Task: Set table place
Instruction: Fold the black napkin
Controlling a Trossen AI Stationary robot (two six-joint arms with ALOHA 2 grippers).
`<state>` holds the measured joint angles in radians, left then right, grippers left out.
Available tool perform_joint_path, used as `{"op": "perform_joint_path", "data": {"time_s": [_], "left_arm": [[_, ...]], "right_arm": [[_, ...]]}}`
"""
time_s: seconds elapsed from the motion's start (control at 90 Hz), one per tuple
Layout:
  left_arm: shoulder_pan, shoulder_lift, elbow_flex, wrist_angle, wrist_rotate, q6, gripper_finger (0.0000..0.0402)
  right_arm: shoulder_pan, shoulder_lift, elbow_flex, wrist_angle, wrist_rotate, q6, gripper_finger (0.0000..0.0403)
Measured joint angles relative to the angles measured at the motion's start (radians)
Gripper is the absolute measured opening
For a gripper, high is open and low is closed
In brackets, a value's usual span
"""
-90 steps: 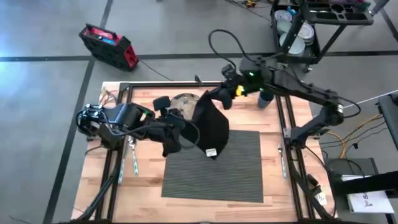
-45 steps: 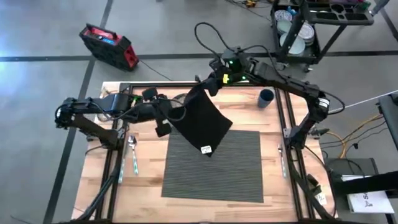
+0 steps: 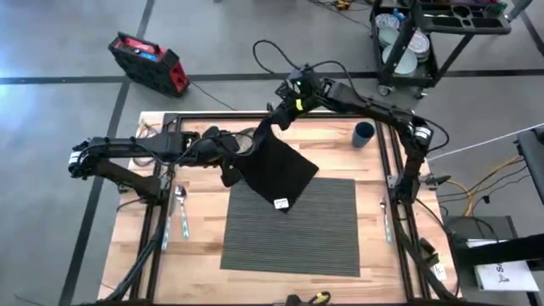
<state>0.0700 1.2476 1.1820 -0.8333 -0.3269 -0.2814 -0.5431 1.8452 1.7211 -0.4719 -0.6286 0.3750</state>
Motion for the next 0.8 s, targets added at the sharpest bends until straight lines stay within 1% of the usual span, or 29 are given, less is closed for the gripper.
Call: {"op": "perform_joint_path", "data": {"time_s": [0.222,0.344,0.456,0.611,0.678,0.8], "left_arm": [[0.006,0.039,-0.007,0.021,0.007,-0.025,0.0],[0.037,0.063,-0.032,0.036,0.058,-0.029,0.0],[0.053,0.088,-0.036,0.052,0.069,-0.035,0.0],[0.061,0.093,-0.036,0.109,0.082,-0.035,0.0],[0.068,0.093,-0.036,0.121,0.092,-0.039,0.0],[0.075,0.093,-0.036,0.146,0.141,-0.054,0.0]], "right_arm": [[-0.057,0.006,-0.021,0.002,-0.028,-0.036,0.0],[-0.09,0.007,-0.043,-0.017,-0.063,-0.035,0.0],[-0.105,0.005,-0.047,-0.027,-0.086,-0.042,0.0],[-0.113,-0.005,-0.048,-0.03,-0.087,-0.059,0.0],[-0.123,-0.007,-0.048,-0.06,-0.09,-0.079,0.0],[-0.137,-0.006,-0.056,-0.138,-0.109,-0.127,0.0]]}}
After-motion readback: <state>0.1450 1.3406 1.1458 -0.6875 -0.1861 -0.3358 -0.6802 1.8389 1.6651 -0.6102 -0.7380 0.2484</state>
